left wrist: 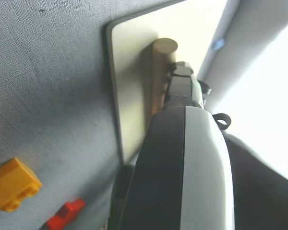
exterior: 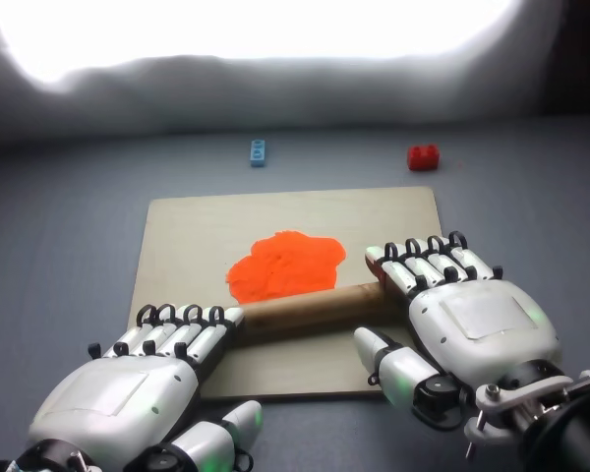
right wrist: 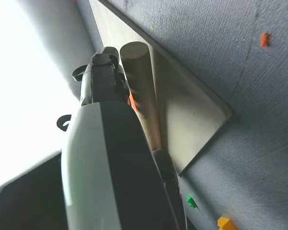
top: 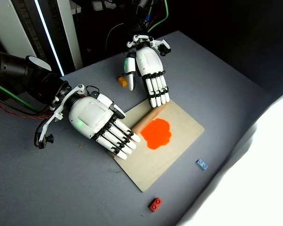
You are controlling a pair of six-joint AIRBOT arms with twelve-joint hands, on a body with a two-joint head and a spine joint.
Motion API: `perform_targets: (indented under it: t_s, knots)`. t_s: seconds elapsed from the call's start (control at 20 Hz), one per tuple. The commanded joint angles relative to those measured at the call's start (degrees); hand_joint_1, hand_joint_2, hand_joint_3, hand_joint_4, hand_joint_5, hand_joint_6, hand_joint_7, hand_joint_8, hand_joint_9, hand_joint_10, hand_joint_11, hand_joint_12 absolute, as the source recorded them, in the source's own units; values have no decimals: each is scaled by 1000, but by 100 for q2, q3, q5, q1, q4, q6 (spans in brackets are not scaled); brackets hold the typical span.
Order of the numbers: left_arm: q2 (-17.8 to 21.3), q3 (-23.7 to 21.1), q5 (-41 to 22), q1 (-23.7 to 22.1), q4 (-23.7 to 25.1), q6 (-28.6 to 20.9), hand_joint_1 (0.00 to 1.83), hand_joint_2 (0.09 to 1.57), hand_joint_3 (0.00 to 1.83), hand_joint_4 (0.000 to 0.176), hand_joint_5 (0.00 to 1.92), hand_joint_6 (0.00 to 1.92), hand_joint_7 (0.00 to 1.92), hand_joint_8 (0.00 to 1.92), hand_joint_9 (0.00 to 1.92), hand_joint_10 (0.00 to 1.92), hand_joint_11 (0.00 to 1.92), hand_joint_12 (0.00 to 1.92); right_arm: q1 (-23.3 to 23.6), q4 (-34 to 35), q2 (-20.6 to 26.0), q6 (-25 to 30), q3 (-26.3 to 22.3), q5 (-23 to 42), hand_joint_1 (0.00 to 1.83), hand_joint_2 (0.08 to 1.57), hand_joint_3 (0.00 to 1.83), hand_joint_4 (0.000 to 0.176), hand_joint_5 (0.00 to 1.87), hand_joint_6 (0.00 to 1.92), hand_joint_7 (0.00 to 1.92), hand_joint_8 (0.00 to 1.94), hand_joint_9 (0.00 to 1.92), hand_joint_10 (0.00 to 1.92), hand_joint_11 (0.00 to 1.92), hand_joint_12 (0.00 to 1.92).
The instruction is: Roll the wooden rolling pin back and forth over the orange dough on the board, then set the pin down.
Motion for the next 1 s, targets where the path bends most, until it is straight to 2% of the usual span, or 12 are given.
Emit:
perform_targets:
  t_s: [0.0, 0.25, 0.35, 0.55, 0.75, 0.95]
  knots:
    - [38, -35, -309, 0, 308, -26, 0, 1570, 18, 0, 19, 5, 23, 2, 0, 0, 0, 0, 39, -452, -4, -9, 34, -452, 0, 1571, 10, 0, 141, 4, 150, 5, 120, 5, 0, 259]
    - [57, -58, -491, 9, 409, 20, 0, 1571, 21, 0, 2, 0, 1, 0, 0, 0, 0, 0, 23, -453, -39, -27, 93, -456, 0, 1569, 4, 0, 138, 3, 148, 2, 123, 2, 0, 286]
    - [56, -48, -521, 15, 480, 114, 0, 1571, 21, 0, 3, 0, 6, 2, 0, 0, 0, 0, 14, -453, -40, -41, 86, -472, 0, 1571, 7, 0, 114, 1, 131, 0, 106, 0, 0, 220]
    - [52, -10, -536, 69, 716, 279, 0, 1571, 21, 0, 4, 1, 5, 1, 0, 0, 0, 0, -22, -454, -28, -107, 10, -519, 0, 1571, 23, 0, 140, 7, 147, 2, 122, 4, 0, 265]
    - [16, 26, -673, 213, 731, 229, 0, 1571, 21, 0, 10, 3, 13, 4, 0, 0, 0, 0, -42, -454, -28, -112, 6, -525, 0, 1569, 20, 0, 153, 11, 159, 6, 132, 8, 0, 268]
    - [-426, 347, -1013, 360, 819, 198, 0, 1571, 20, 0, 0, 0, 3, 0, 0, 0, 0, 0, -105, -454, -24, -112, 14, -495, 0, 1571, 11, 0, 150, 4, 157, 4, 131, 5, 0, 282]
